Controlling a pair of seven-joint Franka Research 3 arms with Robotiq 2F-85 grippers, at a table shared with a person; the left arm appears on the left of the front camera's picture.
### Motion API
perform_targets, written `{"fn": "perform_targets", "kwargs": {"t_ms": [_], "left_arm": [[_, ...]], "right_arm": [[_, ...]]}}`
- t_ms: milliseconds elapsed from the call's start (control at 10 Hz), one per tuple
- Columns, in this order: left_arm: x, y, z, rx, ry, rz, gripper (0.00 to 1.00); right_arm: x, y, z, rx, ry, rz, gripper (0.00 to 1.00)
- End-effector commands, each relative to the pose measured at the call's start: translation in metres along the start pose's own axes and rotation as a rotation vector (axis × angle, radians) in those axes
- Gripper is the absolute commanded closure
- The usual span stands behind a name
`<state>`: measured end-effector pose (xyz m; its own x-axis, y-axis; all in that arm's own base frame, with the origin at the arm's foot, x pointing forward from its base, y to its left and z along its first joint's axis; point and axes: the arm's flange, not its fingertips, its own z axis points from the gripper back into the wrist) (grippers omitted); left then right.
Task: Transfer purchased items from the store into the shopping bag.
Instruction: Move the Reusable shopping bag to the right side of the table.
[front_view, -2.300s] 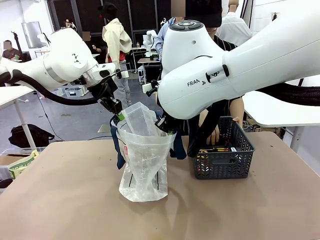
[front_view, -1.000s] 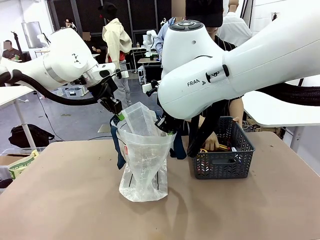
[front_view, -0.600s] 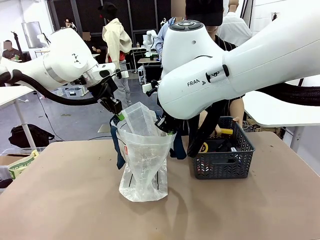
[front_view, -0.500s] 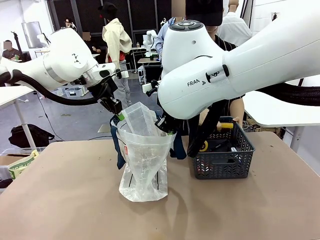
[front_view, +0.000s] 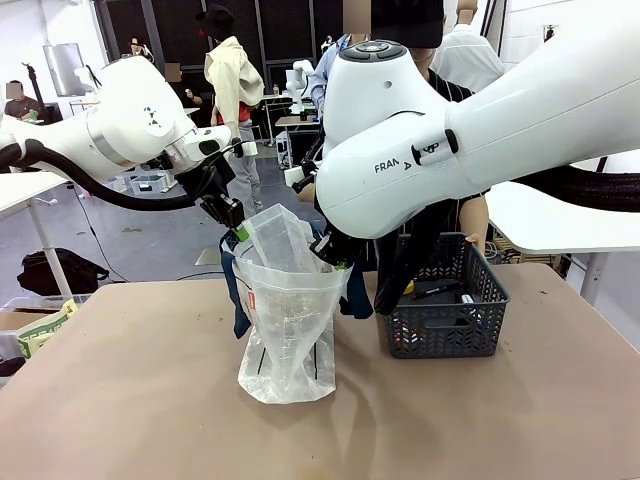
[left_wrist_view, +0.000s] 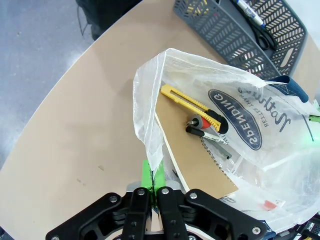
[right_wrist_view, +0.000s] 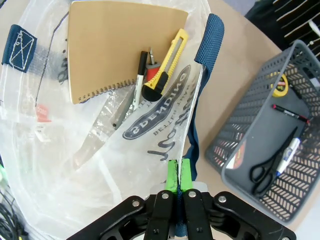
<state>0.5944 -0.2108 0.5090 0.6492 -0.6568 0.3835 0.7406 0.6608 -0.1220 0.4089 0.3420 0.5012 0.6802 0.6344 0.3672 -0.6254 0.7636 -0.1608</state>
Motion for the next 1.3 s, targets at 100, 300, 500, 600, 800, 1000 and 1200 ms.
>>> {"fn": "perform_targets", "kwargs": {"t_ms": [100,300,500,600,800,1000,1200], "left_arm": [[-0.0041,-0.0005,0.0015,0.014,-0.005,0.002,1.00],[-0.0041,-0.0005,0.0015,0.014,-0.005,0.002,1.00],[-0.0041,-0.0005,0.0015,0.014,-0.005,0.002,1.00],[-0.0041,-0.0005,0.0015,0.014,-0.005,0.002,1.00],[-0.0041,-0.0005,0.0015,0.014,-0.005,0.002,1.00],[-0.0041,-0.0005,0.0015,0.014,-0.005,0.002,1.00],[-0.0041,-0.0005,0.0015,0.014,-0.005,0.002,1.00]], "right_arm": [[-0.0008,-0.0007,0.0014,0.006,-0.004,-0.001,1.00],[-0.0008,-0.0007,0.0014,0.006,-0.004,-0.001,1.00],[-0.0008,-0.0007,0.0014,0.006,-0.004,-0.001,1.00],[-0.0008,-0.0007,0.0014,0.006,-0.004,-0.001,1.00],[-0.0008,-0.0007,0.0014,0.006,-0.004,-0.001,1.00],[-0.0008,-0.0007,0.0014,0.006,-0.004,-0.001,1.00],[-0.0008,-0.0007,0.0014,0.006,-0.004,-0.001,1.00]]}}
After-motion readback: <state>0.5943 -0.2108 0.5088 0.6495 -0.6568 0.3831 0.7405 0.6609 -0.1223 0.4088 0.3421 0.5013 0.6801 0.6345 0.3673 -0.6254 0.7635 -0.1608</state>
